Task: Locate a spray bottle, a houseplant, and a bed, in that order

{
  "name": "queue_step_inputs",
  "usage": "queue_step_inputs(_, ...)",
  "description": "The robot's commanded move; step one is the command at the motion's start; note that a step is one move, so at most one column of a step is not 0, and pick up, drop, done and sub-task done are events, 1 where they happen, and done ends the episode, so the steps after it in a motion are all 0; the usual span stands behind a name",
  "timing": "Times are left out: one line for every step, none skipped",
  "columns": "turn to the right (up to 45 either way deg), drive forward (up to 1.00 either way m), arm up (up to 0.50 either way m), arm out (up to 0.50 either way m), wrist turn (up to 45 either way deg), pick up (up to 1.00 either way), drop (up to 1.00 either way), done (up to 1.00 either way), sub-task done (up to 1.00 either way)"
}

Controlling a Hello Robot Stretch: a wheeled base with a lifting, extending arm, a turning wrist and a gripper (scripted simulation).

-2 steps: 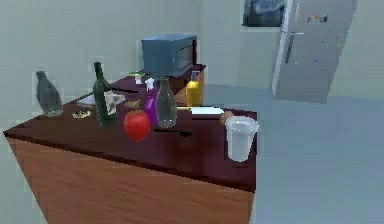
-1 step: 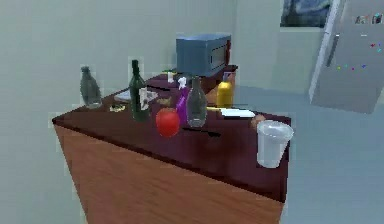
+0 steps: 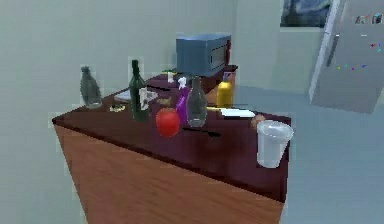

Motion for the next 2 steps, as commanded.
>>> queue_step_inputs(-45.0,0.0,0.0,0.0,0.0,0.0,0.0,0.0,0.0)
queue_step_inputs(-45.0,0.0,0.0,0.0,0.0,0.0,0.0,0.0,0.0)
